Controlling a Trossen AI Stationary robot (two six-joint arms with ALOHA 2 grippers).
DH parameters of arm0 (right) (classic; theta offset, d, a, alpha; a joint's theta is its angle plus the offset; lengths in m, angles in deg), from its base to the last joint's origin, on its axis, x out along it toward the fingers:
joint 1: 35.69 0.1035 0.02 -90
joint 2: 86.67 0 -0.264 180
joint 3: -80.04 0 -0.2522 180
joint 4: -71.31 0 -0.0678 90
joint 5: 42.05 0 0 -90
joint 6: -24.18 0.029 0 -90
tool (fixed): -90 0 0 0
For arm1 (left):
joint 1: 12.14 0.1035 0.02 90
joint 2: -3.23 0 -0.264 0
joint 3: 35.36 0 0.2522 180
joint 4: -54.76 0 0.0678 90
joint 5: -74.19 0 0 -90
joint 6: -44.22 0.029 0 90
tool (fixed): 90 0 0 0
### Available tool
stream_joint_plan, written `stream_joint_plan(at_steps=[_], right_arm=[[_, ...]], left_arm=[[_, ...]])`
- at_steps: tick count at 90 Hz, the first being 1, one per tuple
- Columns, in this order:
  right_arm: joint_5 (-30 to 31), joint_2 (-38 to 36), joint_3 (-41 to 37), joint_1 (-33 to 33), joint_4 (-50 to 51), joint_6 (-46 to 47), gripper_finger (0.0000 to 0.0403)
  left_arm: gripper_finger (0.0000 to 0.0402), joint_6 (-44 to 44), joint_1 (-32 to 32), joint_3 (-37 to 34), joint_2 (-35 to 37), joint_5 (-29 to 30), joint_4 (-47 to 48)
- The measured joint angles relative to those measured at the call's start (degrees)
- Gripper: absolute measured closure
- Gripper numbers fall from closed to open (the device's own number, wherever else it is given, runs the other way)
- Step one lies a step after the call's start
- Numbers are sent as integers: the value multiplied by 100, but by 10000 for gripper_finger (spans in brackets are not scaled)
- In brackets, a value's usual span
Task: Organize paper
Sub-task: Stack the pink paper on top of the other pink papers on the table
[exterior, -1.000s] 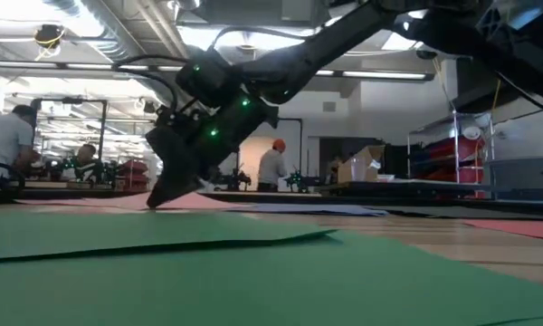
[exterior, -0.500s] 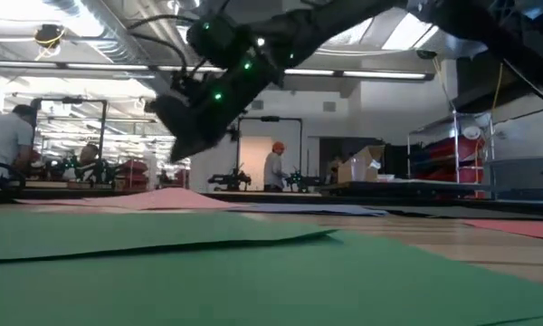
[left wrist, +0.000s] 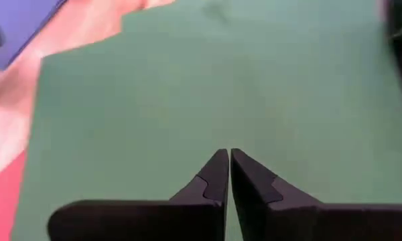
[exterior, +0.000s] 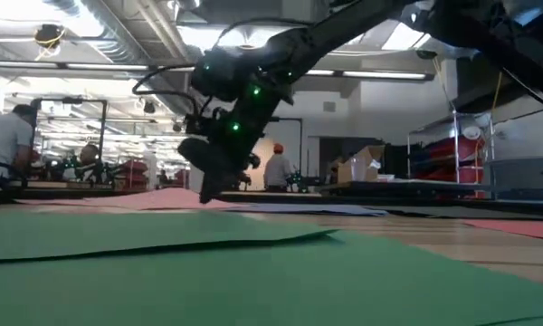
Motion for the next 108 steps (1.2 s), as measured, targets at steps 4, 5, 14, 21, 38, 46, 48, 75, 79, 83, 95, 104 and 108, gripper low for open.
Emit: stream_joint_plan(at_steps=[4, 5, 14, 21, 38, 46, 48, 75, 79, 83, 95, 104, 108], right_arm=[[-11, 71, 1, 2, -2, 5, 403], [-9, 84, 4, 1, -21, 8, 403], [-15, 114, 11, 28, -120, 83, 403], [-109, 149, 11, 67, -262, 128, 403], [-745, 180, 9, 222, -662, 149, 403], [-550, 169, 7, 276, -711, 158, 403], [-461, 167, 3, 279, -722, 159, 403], [768, 123, 0, 125, -760, 508, 403], [784, 123, 0, 87, -716, 601, 403], [770, 123, 0, 55, -654, 711, 403], [16, 158, 0, -79, -527, 923, 403], [-621, 172, 5, -102, -560, 1031, 403], [-780, 208, 11, -88, -634, 1033, 403]], left_arm=[[402, -333, 0, -2, 0, -9, 368], [402, -416, 1, -4, -1, -9, 446], [402, -1147, 107, -4, 0, 2, 1134], [402, -1551, 248, -4, -2, 9, 1716], [402, -2106, 686, -39, -2, 4, 2925], [402, -2088, 882, -72, -2, 46, 3082], [402, -2070, 924, -100, -2, 59, 3075], [402, -2022, 1255, -746, -4, 244, 2327], [402, -1996, 1298, -878, -5, 249, 2077], [402, -1991, 1340, -986, -7, 269, 1945], [402, -1987, 1461, -1295, -7, 282, 1494], [402, -1986, 1496, -1424, -7, 282, 1303], [402, -1987, 1495, -1449, -7, 279, 1222]])
